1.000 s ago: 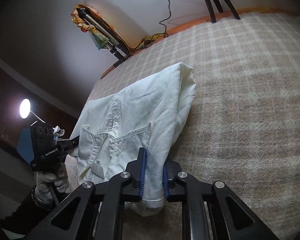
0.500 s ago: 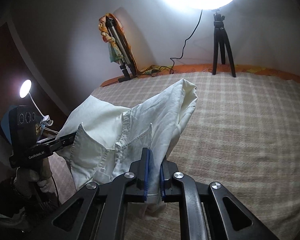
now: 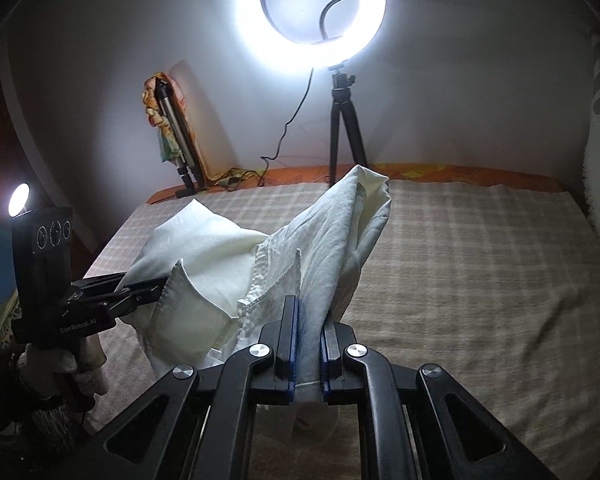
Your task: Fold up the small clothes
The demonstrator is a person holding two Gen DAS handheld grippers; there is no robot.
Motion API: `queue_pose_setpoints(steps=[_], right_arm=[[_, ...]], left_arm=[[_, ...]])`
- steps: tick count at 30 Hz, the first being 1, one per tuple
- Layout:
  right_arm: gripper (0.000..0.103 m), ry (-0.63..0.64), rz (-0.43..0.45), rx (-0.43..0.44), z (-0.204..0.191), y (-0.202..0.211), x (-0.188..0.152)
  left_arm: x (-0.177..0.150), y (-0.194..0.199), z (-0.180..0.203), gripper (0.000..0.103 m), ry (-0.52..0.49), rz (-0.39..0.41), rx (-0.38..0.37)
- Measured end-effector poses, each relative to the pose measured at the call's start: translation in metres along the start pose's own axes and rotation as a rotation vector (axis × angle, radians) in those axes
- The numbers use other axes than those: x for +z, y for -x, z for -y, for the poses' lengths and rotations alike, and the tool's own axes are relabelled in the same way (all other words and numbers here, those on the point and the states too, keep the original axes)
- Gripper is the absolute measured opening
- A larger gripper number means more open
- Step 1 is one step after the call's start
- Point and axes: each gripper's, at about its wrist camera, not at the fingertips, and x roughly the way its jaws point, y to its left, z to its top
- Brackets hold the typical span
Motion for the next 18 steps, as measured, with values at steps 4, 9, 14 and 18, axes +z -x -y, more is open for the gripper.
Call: queue_pose_setpoints(steps=[4,9,14,18], right_arm=[[0.006,-0.002,0.016,-0.057,0.033,0.005,0.008],[0.006,-0.016,0.028,-0.114,0.069,0.006,0.017],[0.006,-0.038,0.020,-0.164,0.104,-0.001,0.025],[0.006,-0.048,-0.013,-0.229,0.129,-0.016,0.026]], left_arm=[[0.013,-0.027,0.018,0.010,-0.030,0.009,-0.008],[0.024,-0.059,0.030,0.010,-0.044,0.010,-0.010],[0.029,-0.091,0.043,0.010,-0.057,-0.003,-0.001],[0.026,-0.116,0.049,0.010,-0.072,-0.043,0.017]])
